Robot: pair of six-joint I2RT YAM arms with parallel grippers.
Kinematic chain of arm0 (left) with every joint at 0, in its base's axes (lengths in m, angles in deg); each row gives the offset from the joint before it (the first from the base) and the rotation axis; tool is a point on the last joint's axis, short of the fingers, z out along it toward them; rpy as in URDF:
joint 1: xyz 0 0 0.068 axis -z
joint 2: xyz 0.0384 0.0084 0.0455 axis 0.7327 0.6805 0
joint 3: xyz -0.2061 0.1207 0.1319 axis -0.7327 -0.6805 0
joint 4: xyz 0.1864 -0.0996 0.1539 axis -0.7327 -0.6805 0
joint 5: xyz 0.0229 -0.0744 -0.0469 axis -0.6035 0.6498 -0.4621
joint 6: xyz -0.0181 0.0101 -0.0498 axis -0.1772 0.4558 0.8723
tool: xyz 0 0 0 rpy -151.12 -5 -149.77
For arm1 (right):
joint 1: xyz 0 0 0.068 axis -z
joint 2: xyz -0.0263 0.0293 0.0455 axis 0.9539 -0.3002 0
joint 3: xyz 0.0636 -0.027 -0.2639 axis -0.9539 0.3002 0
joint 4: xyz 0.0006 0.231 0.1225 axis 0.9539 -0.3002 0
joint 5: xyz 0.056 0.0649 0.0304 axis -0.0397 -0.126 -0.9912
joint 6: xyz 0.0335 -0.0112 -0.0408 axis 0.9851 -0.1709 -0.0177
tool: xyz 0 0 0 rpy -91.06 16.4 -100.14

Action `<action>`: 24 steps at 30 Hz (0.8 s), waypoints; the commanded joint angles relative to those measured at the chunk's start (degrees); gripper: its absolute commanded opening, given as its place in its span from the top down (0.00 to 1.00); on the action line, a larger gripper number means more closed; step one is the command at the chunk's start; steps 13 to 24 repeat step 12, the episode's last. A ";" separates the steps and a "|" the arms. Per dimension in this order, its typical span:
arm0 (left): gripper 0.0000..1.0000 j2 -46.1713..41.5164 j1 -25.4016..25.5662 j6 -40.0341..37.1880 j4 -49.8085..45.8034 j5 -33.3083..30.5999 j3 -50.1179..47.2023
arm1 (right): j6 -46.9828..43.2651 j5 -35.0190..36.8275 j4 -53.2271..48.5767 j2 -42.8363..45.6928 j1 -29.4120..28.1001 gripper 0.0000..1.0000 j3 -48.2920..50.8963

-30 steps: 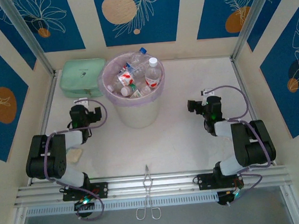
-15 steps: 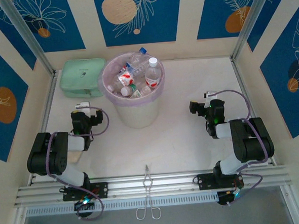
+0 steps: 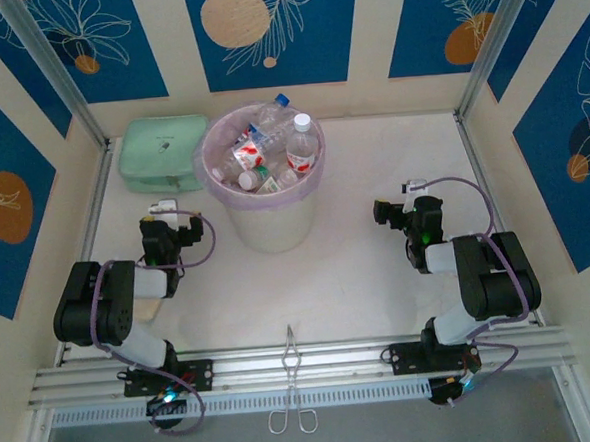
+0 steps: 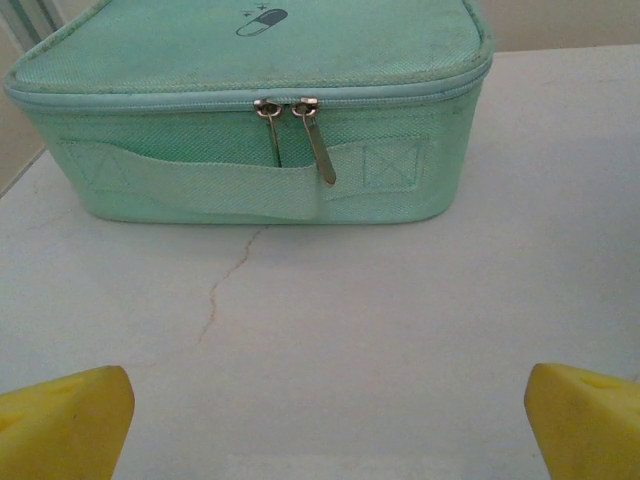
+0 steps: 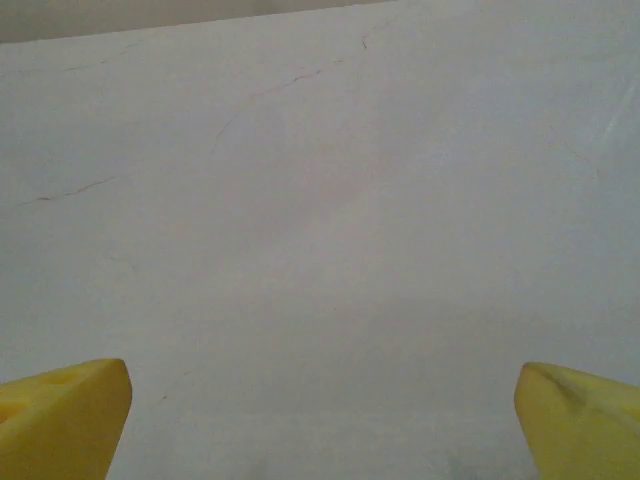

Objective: Put the plastic bottles in the bin

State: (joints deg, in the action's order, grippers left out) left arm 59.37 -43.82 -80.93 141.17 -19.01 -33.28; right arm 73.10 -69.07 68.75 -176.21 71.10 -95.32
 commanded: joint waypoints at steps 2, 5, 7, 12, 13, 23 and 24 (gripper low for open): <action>0.00 0.29 0.58 -0.60 1.99 -0.34 -0.56 | 0.36 -0.93 1.21 0.21 0.24 0.01 -1.48; 0.00 0.31 0.53 -0.60 1.91 -0.34 -0.56 | 0.31 -0.93 1.06 0.21 0.22 0.01 -1.58; 0.00 0.31 0.57 -0.60 1.89 -0.34 -0.56 | 0.44 -0.95 1.05 0.21 0.27 0.01 -1.58; 0.00 0.30 0.55 -0.60 1.91 -0.34 -0.50 | 0.34 -1.15 1.86 0.54 0.29 0.01 -0.91; 0.00 0.30 0.55 -0.60 1.91 -0.34 -0.50 | 0.34 -1.15 1.86 0.54 0.29 0.01 -0.91; 0.00 0.30 0.55 -0.60 1.91 -0.34 -0.50 | 0.34 -1.15 1.86 0.54 0.29 0.01 -0.91; 0.00 0.30 0.55 -0.60 1.91 -0.34 -0.50 | 0.34 -1.15 1.86 0.54 0.29 0.01 -0.91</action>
